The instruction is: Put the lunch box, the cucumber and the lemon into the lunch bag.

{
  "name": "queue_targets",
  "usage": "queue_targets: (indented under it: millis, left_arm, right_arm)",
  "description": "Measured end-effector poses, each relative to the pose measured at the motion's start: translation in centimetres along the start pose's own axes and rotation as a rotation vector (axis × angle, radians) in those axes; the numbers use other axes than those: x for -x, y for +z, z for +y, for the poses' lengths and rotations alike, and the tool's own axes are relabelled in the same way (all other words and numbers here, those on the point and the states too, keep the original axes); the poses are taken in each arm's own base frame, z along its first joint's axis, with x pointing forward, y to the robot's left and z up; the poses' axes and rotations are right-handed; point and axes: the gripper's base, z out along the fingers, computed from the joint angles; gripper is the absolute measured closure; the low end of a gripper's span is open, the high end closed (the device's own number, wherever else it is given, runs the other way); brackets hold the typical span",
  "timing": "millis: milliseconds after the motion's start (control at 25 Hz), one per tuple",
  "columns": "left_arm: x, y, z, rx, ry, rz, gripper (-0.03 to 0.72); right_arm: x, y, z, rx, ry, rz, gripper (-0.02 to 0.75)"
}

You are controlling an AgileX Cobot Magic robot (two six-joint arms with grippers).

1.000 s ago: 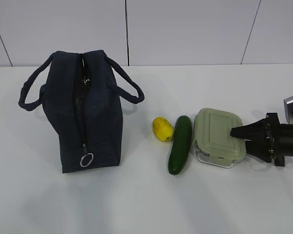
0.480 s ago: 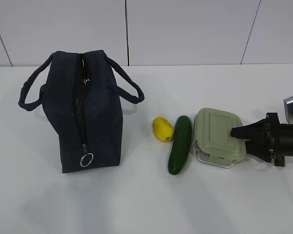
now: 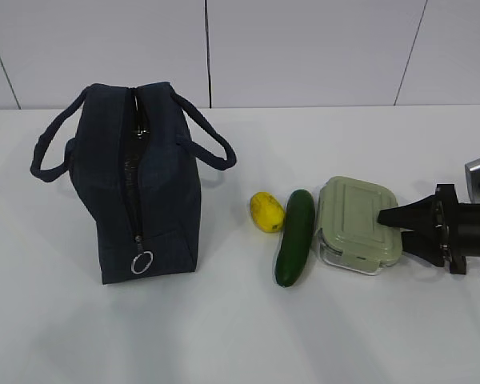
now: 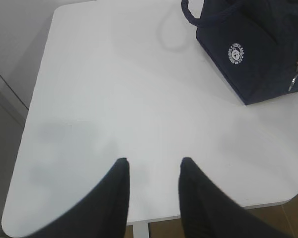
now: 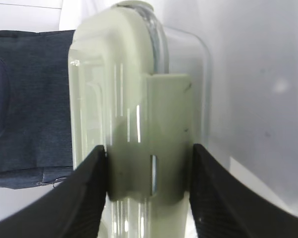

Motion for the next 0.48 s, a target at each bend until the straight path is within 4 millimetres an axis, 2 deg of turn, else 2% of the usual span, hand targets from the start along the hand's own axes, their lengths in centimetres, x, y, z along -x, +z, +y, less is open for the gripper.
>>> queue_targets:
  millis: [480]
  left_arm:
    - [0.0, 0.0, 0.0, 0.0, 0.0, 0.0, 0.443]
  right_arm:
    - [0.13, -0.26, 0.42, -0.027, 0.017, 0.003, 0.365]
